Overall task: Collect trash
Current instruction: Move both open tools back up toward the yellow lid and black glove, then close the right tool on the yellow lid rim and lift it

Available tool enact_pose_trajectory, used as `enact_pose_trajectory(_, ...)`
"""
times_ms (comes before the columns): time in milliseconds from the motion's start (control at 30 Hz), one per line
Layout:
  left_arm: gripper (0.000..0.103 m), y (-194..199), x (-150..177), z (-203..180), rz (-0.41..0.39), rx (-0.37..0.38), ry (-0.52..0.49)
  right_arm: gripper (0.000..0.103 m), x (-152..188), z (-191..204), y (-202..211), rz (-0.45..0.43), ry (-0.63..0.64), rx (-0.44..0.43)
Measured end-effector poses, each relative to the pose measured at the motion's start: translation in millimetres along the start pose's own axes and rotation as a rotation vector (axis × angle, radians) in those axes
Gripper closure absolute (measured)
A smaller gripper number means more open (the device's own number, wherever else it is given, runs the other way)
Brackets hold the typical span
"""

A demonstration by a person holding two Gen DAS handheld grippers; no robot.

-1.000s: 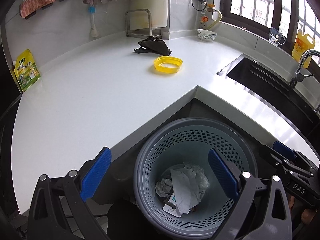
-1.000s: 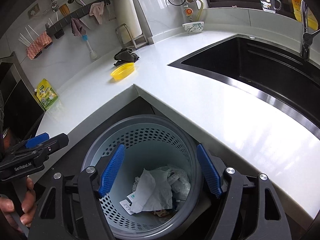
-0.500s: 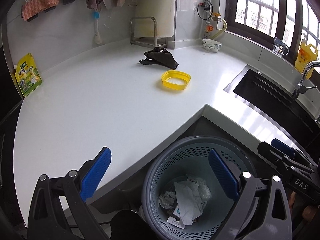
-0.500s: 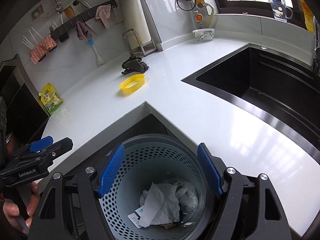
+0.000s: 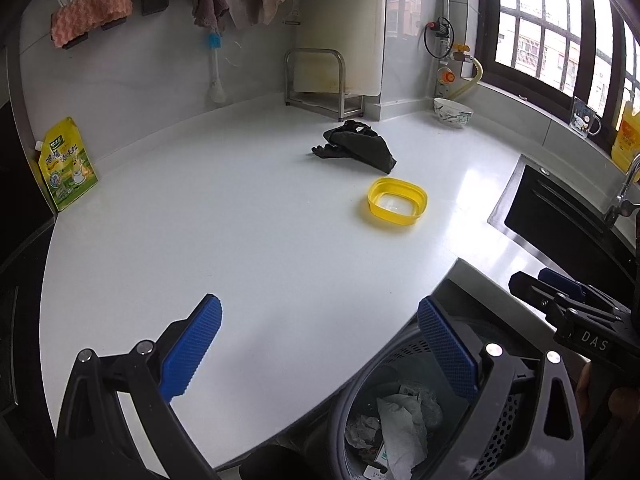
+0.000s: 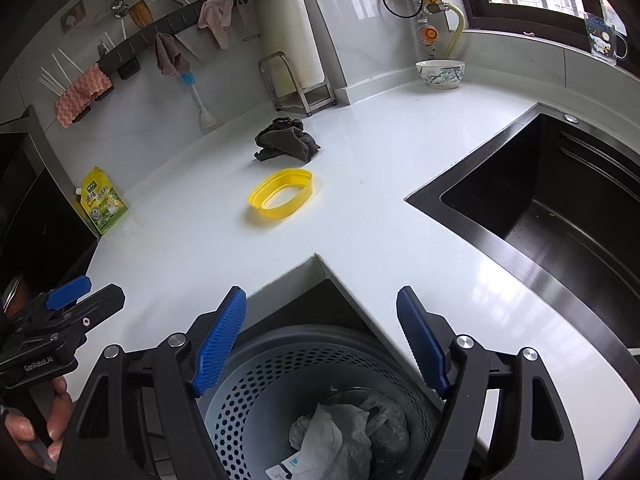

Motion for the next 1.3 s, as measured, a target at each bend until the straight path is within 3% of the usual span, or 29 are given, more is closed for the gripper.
enact_pose_trajectory(267,0.006,-23,-23,13,-0.009,-0.032,0.016,0.023,-45,13,-52,0.068,0.022,-0.017)
enact_pose_trajectory(467,0.006,-37,-30,20,-0.004,-0.031,0.023,0.023,-59,34,-88,0.103,0.024,-0.017)
enact_pose_trajectory(667,0.006,-45,-32,32,0.003,-0.02,0.056,0.023,-66,42,-118,0.14,-0.031,0.045)
enact_pose_trajectory(867,0.006,-47,-30,42,-0.001,-0.022,0.081,0.023,-69,49,-126,0.114,-0.089,0.108)
enact_pose_trajectory(1300,0.006,-46,-26,67,-0.011,-0.047,0.115,0.022,-77,72,-151,0.11,-0.052,0.279)
Point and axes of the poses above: each gripper's, at about its wrist camera, not at the fingertips, and y roughly against the way its jaws point, z to its left, x to its underside, the point moved 2 cm from there along -y, roughly the way its jaws point, and after that the axes turned 1 degree about z, right-handed, at the moved point
